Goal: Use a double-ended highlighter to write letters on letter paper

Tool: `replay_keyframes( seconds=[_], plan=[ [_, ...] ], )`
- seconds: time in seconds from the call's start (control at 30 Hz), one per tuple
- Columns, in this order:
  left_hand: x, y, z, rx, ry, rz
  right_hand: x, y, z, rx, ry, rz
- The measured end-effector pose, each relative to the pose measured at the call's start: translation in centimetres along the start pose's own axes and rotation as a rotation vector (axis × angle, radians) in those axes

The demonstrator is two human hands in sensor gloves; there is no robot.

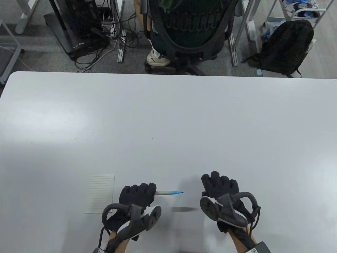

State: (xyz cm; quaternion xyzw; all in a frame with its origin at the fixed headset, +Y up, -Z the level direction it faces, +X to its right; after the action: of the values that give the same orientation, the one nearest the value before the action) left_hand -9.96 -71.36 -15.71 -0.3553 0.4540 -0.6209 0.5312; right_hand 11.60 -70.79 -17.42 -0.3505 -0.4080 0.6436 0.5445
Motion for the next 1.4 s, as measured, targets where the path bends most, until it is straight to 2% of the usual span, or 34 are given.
replay_keyframes(
  seconds=[0.13, 0.5, 0.83, 1.4],
  plan=[
    [-0.1, -0.2, 0.0, 0.000, -0.005, 0.002, 0.0, -0.5, 1.0, 0.019, 0.000, -0.004],
    [-0.3, -0.3, 0.0, -0.011, -0.025, 0.008, 0.1, -0.5, 1.3, 0.030, 0.040, -0.031],
    [-0.8, 0.4, 1.6, 0.023, -0.137, -0.010, 1.0, -0.6, 3.0, 0.079, 0.065, -0.117],
    [-2.8, 0.2, 5.5, 0.120, -0.201, 0.026, 1.0, -0.6, 5.9, 0.150, 0.034, -0.147]
  ],
)
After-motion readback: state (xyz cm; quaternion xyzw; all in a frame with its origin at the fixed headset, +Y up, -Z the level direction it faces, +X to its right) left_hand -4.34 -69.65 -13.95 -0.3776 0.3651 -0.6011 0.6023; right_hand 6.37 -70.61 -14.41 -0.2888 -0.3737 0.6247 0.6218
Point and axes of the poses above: the tracker on the back of each hand, its own z axis roughly to the thumb side, its own y axis roughly from the wrist to the fingertips, x = y × z, the point moved 5 cm from there along y, roughly from the wrist to the fingertips, and after that the axes turned 5 degrees about x, right-handed, at the moved point
